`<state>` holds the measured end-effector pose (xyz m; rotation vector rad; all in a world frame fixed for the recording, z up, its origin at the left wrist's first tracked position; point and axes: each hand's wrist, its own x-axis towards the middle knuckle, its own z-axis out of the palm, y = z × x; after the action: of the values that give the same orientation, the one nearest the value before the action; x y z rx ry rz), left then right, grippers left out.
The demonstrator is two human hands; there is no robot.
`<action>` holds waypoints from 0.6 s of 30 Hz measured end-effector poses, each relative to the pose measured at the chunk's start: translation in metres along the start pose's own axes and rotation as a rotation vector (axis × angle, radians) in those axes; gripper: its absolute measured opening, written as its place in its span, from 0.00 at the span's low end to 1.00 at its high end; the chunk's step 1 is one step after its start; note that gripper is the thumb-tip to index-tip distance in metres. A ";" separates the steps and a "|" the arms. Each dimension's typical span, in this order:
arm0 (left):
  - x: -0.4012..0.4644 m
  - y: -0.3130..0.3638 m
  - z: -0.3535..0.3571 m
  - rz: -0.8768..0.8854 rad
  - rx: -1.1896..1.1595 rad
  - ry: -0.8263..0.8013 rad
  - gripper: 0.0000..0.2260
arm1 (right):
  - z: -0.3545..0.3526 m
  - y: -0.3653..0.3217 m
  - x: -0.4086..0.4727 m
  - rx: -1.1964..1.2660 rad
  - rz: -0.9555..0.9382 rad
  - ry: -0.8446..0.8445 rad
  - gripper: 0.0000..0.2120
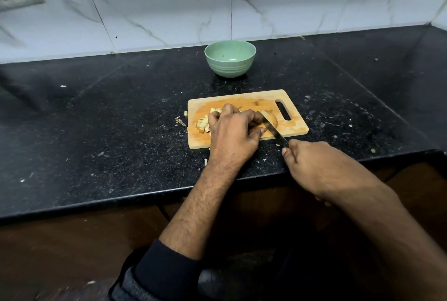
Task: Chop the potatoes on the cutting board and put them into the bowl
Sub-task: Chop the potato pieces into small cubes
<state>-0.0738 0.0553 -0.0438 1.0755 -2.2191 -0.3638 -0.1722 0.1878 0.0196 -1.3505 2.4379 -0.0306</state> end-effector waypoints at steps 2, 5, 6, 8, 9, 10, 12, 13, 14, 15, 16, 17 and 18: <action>-0.001 0.001 -0.001 0.011 0.009 0.000 0.10 | -0.001 -0.003 0.004 -0.007 -0.016 0.009 0.12; 0.001 0.000 -0.001 0.004 0.007 -0.005 0.10 | 0.001 -0.005 0.013 -0.018 -0.041 0.046 0.12; 0.001 0.000 -0.001 -0.003 0.002 -0.009 0.10 | 0.002 -0.005 0.015 -0.019 -0.047 0.052 0.12; 0.001 -0.001 0.000 -0.017 -0.011 -0.013 0.10 | 0.004 -0.002 0.015 -0.010 -0.054 0.030 0.12; 0.001 -0.001 0.000 -0.020 -0.010 -0.009 0.10 | 0.004 0.001 0.013 -0.004 -0.057 0.006 0.13; 0.000 -0.001 0.000 -0.021 -0.004 -0.003 0.10 | 0.004 0.005 0.010 -0.001 -0.060 -0.022 0.13; 0.000 -0.001 0.001 -0.025 0.001 0.005 0.11 | 0.006 0.011 0.002 0.013 -0.060 -0.063 0.14; 0.000 -0.001 0.001 -0.028 -0.001 0.007 0.10 | 0.007 0.013 -0.002 0.018 -0.052 -0.075 0.13; 0.001 -0.001 0.002 -0.031 -0.002 0.008 0.10 | 0.008 0.014 -0.004 0.020 -0.041 -0.084 0.13; 0.001 -0.001 0.002 -0.035 0.000 0.008 0.10 | 0.010 0.014 -0.006 0.020 -0.032 -0.085 0.13; 0.001 -0.002 0.002 -0.039 0.001 0.005 0.10 | 0.012 0.014 -0.007 0.021 -0.029 -0.078 0.12; 0.001 -0.002 0.002 -0.041 -0.002 0.002 0.10 | 0.014 0.016 -0.008 0.022 -0.027 -0.066 0.12; 0.000 -0.002 0.002 -0.042 -0.007 0.002 0.11 | 0.015 0.017 -0.009 0.023 -0.026 -0.059 0.12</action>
<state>-0.0738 0.0542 -0.0462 1.1193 -2.1943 -0.3885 -0.1768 0.2069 0.0054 -1.3540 2.3638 -0.0252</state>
